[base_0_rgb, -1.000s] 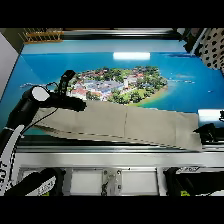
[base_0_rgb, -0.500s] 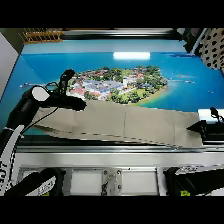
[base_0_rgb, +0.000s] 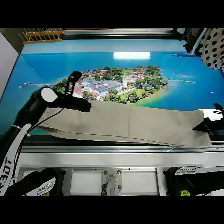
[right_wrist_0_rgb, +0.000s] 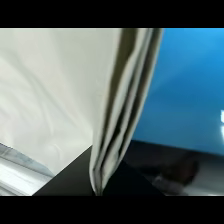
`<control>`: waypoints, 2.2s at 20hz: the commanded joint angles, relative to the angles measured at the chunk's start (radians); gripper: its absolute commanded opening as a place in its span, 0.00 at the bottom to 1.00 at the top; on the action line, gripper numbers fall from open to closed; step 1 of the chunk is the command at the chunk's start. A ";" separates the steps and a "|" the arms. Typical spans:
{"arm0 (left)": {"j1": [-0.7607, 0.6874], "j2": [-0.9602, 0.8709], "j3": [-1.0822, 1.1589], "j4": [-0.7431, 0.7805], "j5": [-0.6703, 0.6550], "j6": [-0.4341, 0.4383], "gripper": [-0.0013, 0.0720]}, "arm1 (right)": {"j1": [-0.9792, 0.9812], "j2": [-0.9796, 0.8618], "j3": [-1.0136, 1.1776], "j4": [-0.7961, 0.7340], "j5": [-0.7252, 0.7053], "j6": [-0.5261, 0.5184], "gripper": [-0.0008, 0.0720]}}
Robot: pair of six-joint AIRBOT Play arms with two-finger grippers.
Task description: Fold the clothes and pants, and hang the long-sleeved shirts on hangers.
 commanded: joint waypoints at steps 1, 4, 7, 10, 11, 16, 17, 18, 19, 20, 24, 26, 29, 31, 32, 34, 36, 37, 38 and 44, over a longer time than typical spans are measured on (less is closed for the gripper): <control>-0.111 -0.121 0.041 -0.010 0.052 0.000 0.03 | 0.008 0.082 0.096 -0.047 0.056 0.097 0.02; -0.213 -0.278 0.162 -0.008 0.076 0.000 0.03 | 0.042 0.152 0.164 -0.047 0.117 0.152 0.02; -0.278 -0.418 0.285 -0.008 0.091 0.000 0.03 | 0.097 0.224 0.204 -0.047 0.169 0.182 0.02; -0.312 -0.533 0.404 -0.008 0.069 0.000 0.03 | 0.146 0.286 0.227 -0.043 0.193 0.182 0.02; -0.312 -0.565 0.439 -0.009 0.056 0.000 0.03 | 0.159 0.304 0.234 -0.043 0.200 0.183 0.02; -0.312 -0.647 0.512 -0.046 0.028 0.000 0.03 | 0.208 0.375 0.282 -0.031 0.258 0.222 0.02; -0.313 -0.651 0.512 -0.054 0.027 0.000 0.03 | 0.219 0.387 0.298 -0.016 0.270 0.234 0.02; -0.320 -0.655 0.512 -0.058 0.026 0.000 0.03 | 0.229 0.396 0.315 0.010 0.284 0.235 0.02; -0.327 -0.660 0.512 -0.054 0.027 0.001 0.03 | 0.241 0.403 0.337 0.049 0.297 0.235 0.02; -0.332 -0.666 0.512 -0.055 0.026 0.001 0.03 | 0.253 0.413 0.356 0.087 0.296 0.241 0.02; -0.365 -0.689 0.512 -0.058 0.027 0.000 0.03 | 0.311 0.441 0.435 0.209 0.297 0.241 0.02; -0.375 -0.689 0.512 -0.057 0.027 0.000 0.03 | 0.346 0.445 0.477 0.252 0.296 0.241 0.02; -0.375 -0.690 0.512 -0.058 0.027 0.000 0.03 | 0.384 0.445 0.518 0.348 0.296 0.240 0.02; -0.375 -0.690 0.512 -0.058 0.026 0.000 0.03 | 0.404 0.445 0.528 0.400 0.281 0.241 0.02; -0.375 -0.690 0.512 -0.059 0.026 0.000 0.03 | 0.416 0.446 0.529 0.435 0.272 0.241 0.02; -0.378 -0.689 0.512 -0.060 0.026 0.000 0.03 | 0.445 0.444 0.529 0.495 0.254 0.240 0.02; -0.378 -0.689 0.512 -0.062 0.023 0.000 0.03 | 0.487 0.444 0.529 0.527 0.241 0.229 0.02; -0.378 -0.686 0.512 -0.061 0.023 0.000 0.03 | 0.510 0.444 0.529 0.526 0.236 0.219 0.02; -0.378 -0.680 0.512 -0.061 0.024 0.000 0.03 | 0.540 0.441 0.530 0.528 0.233 0.218 0.02; -0.347 -0.600 0.512 -0.057 0.023 0.000 0.03 | 0.742 0.381 0.569 0.553 0.232 0.218 0.02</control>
